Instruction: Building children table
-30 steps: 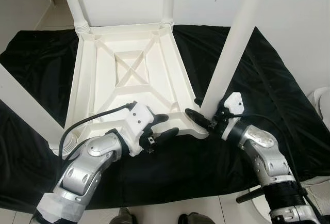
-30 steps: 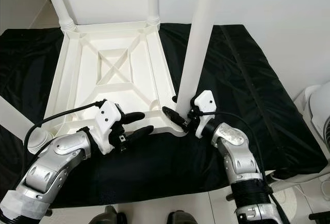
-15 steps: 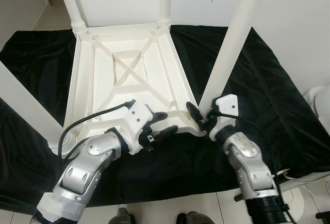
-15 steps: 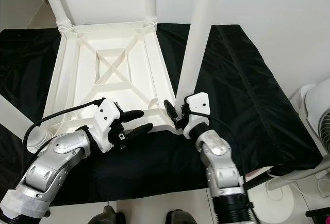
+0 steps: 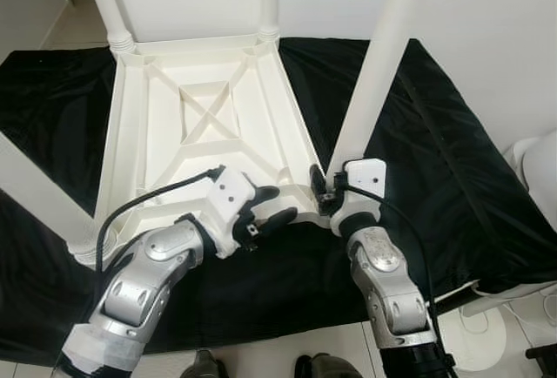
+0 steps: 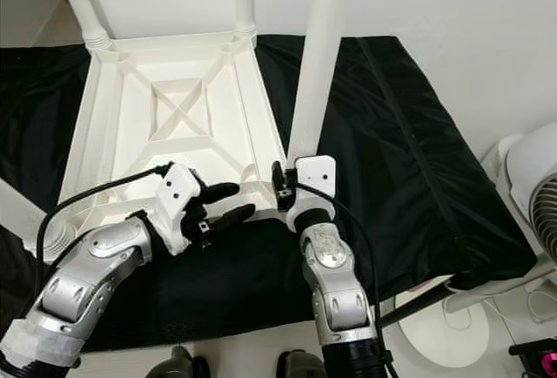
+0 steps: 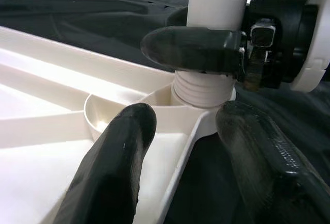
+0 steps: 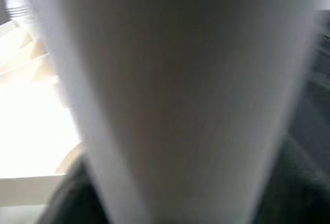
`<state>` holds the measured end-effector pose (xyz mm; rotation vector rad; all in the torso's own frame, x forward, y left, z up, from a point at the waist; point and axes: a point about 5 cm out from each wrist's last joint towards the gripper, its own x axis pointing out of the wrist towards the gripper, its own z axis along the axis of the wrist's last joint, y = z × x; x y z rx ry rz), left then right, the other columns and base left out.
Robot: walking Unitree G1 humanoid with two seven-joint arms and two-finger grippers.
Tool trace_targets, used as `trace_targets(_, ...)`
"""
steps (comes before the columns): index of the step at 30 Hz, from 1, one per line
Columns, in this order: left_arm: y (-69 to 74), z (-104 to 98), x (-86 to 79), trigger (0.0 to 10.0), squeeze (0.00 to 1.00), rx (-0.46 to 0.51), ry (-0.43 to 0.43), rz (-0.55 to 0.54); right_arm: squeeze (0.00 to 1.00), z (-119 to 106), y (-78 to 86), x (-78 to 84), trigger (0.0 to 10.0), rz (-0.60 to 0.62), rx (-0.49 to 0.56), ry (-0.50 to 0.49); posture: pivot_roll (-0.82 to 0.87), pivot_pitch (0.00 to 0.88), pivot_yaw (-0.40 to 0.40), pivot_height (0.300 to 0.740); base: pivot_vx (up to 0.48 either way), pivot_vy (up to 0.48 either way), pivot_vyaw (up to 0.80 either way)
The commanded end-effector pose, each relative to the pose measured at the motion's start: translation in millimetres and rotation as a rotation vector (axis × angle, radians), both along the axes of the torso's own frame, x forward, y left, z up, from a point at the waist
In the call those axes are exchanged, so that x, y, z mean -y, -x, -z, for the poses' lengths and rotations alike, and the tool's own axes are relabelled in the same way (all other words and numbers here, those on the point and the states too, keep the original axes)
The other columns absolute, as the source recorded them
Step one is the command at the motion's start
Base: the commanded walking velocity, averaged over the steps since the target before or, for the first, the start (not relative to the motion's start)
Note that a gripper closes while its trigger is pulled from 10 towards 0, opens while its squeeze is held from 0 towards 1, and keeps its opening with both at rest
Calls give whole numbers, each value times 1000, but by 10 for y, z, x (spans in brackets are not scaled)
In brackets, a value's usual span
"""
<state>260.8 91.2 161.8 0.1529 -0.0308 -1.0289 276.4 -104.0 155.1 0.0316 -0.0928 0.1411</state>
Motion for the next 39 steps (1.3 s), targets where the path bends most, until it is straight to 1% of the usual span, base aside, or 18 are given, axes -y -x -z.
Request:
trace_targets(1,-22,33,-21,10000,0,-4,-14,-24,1000,-13,6,21,10000,-8,-12,-38,-100,96,11,740,0,0,0)
trace_targets(6,-19,36,-24,10000,0,-3,-16,-24,1000,-45,18,118,10000,-30,-1,-40,-101,90,8,740,0,0,0)
trace_targets(7,-12,42,-21,10000,0,-7,-18,-21,765,-37,23,144,10000,-83,-8,-24,-100,86,6,740,0,0,0)
trace_targets(8,-11,51,-17,10000,0,-15,-19,-20,0,-31,26,198,10000,-148,-11,-8,-101,80,5,740,0,0,0)
trace_targets(9,-11,51,-17,10000,0,-15,-19,-20,0,-31,26,198,10000,-148,-11,-8,-101,80,5,740,0,0,0)
trace_targets(10,-11,57,-14,10000,0,-20,-19,-19,0,-29,28,237,10000,-194,-13,2,-101,80,5,740,0,0,0)
trace_targets(12,-17,58,-10,10000,0,-24,-20,-22,0,-25,25,305,10000,-264,-6,56,-102,79,5,740,0,0,0)
trace_targets(14,-35,56,4,10000,0,-27,-20,-23,0,8,12,355,10000,-377,-6,119,-105,64,8,740,0,0,0)
trace_targets(15,-35,56,4,10000,0,-27,-20,-23,0,8,12,355,10000,-377,-6,119,-105,64,8,740,0,0,0)
trace_targets(18,-51,53,17,10000,0,-29,-21,-22,0,23,-15,400,10000,-454,2,165,-103,57,11,740,0,0,0)
trace_targets(20,-58,50,28,10000,0,-40,-18,-18,0,19,-70,421,10000,-538,-1,182,-104,51,14,740,0,0,0)
trace_targets(25,-43,56,47,10000,0,-52,-24,2,0,13,-170,421,10000,-607,4,234,-101,42,19,740,0,0,0)
trace_targets(28,-1,66,75,10000,0,-78,-17,46,0,33,-226,411,10000,-655,-12,249,-96,34,21,740,0,0,0)
trace_targets(29,24,73,90,10000,0,-82,-17,70,0,66,-246,417,2314,-673,-31,249,-91,29,17,740,0,0,0)
trace_targets(30,24,73,90,10000,0,-82,-17,70,0,66,-246,417,2314,-673,-31,249,-91,29,17,740,0,0,0)
trace_targets(31,43,75,99,10000,0,-73,-20,86,0,95,-255,427,0,-680,-41,250,-88,26,15,740,0,0,0)
trace_targets(36,57,76,102,10000,0,-60,-26,94,0,137,-263,450,0,-698,-49,249,-88,24,15,740,0,0,0)
trace_targets(39,28,89,106,10000,0,-69,-28,78,0,191,-234,522,0,-678,-64,213,-95,17,17,740,0,0,0)
